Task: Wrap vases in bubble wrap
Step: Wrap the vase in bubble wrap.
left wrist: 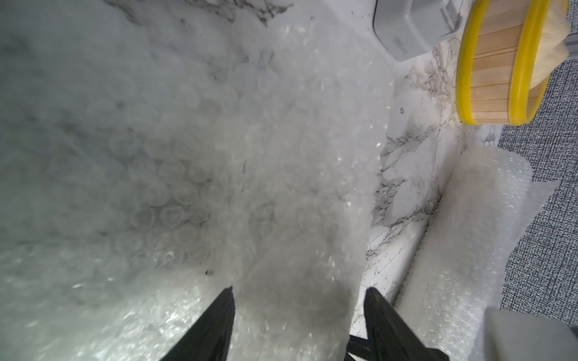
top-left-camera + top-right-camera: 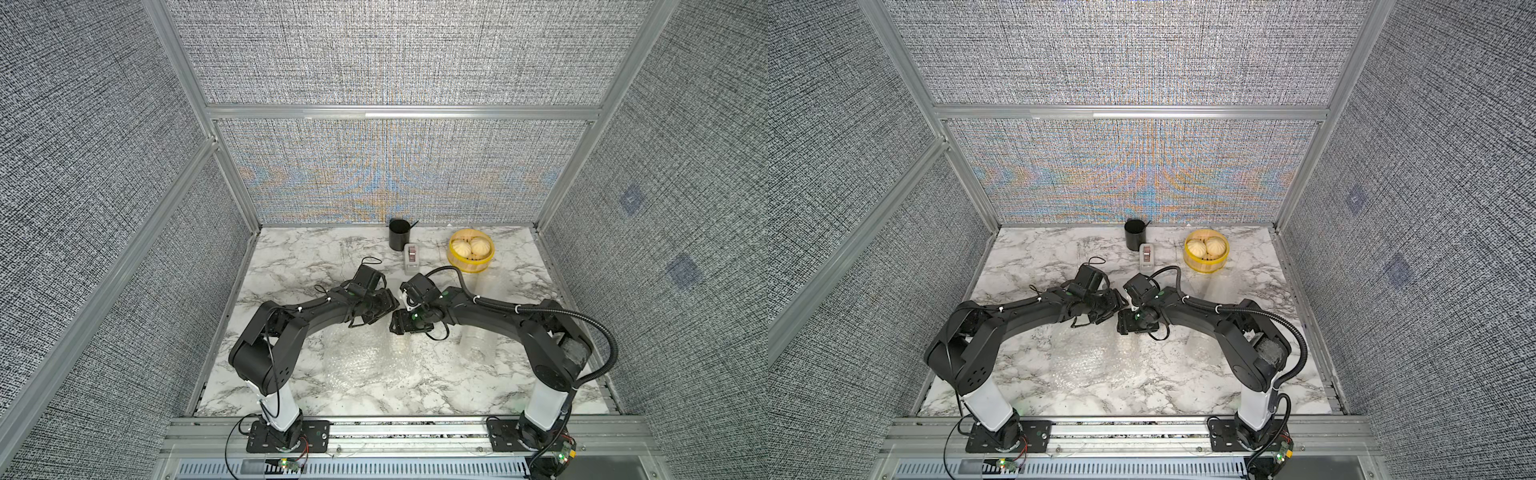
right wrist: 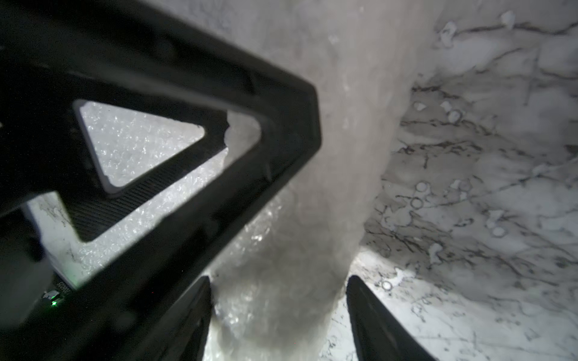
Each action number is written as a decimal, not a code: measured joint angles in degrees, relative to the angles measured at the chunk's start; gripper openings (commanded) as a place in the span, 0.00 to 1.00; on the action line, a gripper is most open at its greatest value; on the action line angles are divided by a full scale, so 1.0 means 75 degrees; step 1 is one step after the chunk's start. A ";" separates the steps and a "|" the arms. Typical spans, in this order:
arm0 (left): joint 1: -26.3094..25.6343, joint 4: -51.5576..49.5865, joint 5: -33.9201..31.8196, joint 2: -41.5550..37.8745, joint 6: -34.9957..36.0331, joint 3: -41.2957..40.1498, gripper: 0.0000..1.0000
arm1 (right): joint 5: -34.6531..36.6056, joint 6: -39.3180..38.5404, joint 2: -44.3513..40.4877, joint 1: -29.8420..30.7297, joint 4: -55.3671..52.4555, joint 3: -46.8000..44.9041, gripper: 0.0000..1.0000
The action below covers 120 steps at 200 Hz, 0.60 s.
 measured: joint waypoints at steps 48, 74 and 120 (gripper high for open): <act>-0.0015 0.0778 0.0274 0.0119 0.0050 -0.0455 0.56 | 0.0087 -0.0079 0.0000 0.0009 -0.0096 0.0052 0.71; -0.0009 0.1134 0.0265 0.0076 0.0038 -0.0685 0.54 | 0.0175 -0.0117 -0.0052 0.0009 -0.0221 0.0105 0.75; -0.0015 0.1571 0.0154 -0.0073 0.0038 -0.1029 0.51 | 0.0140 -0.0041 -0.0673 0.0032 -0.0239 -0.0184 0.82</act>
